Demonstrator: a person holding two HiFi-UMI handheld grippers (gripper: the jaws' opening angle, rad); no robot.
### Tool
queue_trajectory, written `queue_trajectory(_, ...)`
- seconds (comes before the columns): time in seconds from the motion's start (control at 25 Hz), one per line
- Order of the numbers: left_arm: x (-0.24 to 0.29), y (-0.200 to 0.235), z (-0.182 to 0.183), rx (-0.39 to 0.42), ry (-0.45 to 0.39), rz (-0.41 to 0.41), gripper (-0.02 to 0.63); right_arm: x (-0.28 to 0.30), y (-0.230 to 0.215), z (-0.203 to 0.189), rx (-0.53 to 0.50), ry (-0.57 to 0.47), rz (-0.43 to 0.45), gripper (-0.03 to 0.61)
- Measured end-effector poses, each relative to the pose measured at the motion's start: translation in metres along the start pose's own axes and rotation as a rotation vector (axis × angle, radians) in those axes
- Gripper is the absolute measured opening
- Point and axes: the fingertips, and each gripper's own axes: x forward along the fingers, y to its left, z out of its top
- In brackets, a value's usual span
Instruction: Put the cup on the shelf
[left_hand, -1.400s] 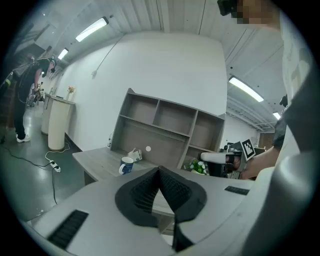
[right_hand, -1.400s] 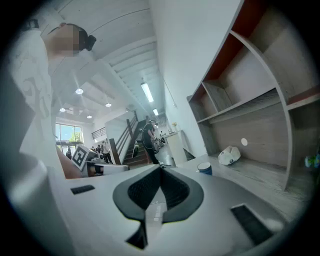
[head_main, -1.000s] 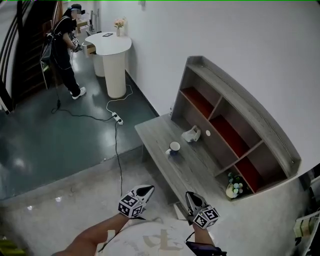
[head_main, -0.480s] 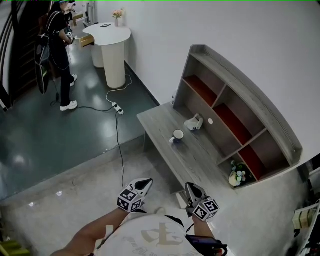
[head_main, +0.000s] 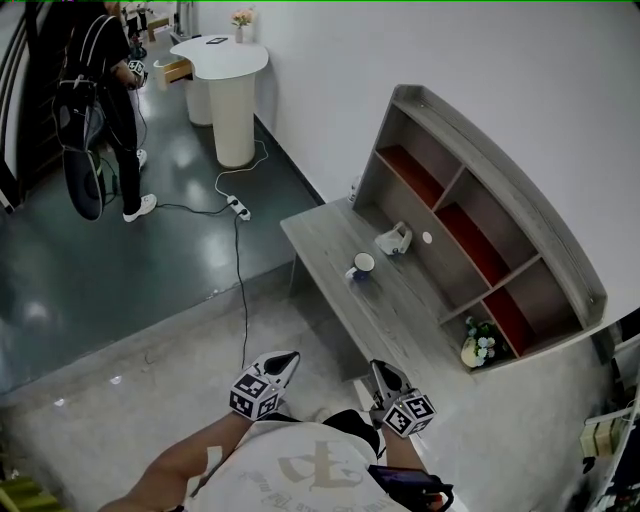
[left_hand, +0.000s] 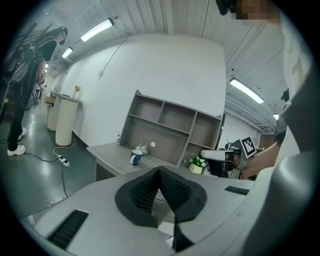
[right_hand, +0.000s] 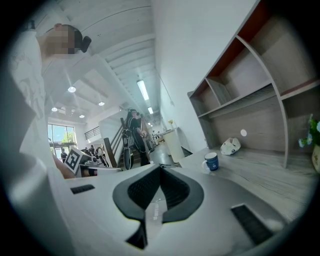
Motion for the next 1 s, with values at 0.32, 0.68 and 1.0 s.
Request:
queue_trajectory(0.32,0.007,0.011,-0.001,-0.011,-0.006,-0.002,0.002,0.008,-0.005,0.000,-0.006,0.006,-0.019,0.005)
queue_trajectory(0.68,0.026,0.034,-0.004,-0.020,0.024,0.029,0.002,0.040,-0.033,-0.005,0.022,0.025,-0.002,0.005)
queue_trajectory(1.0,0.071,0.069,0.019,-0.013,0.041,0.072,0.002,0.088,-0.080,0.010,0.044,0.025,0.027,0.005)
